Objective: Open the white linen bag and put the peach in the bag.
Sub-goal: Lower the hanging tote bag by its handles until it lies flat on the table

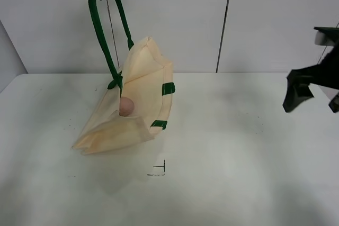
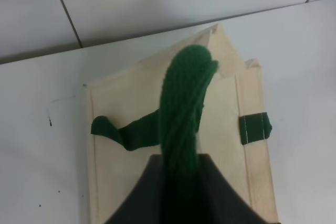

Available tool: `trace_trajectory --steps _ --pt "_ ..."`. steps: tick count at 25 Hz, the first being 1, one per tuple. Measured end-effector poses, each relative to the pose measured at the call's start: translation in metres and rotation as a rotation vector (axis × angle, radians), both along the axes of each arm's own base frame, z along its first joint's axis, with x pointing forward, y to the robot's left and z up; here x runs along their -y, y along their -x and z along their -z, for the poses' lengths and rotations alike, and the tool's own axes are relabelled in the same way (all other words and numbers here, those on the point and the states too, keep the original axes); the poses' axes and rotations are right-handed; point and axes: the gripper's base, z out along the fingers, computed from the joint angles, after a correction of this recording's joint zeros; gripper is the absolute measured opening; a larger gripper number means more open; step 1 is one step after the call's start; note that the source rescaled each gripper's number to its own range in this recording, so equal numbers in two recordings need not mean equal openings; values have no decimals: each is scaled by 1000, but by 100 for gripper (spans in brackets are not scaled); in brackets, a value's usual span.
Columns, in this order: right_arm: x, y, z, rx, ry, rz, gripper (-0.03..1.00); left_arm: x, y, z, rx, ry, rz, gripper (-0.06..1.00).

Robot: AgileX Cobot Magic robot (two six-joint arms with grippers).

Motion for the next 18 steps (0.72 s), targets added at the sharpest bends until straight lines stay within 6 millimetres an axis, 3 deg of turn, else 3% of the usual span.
trace_trajectory --steps 6,11,18 --pt "4 95 9 59 25 -6 100 0 0 0 0 0 1 0" --pt "6 165 15 242 35 -3 100 1 0 0 -2 7 4 0" --pt "8 226 20 659 29 12 100 1 0 0 -5 13 7 0"
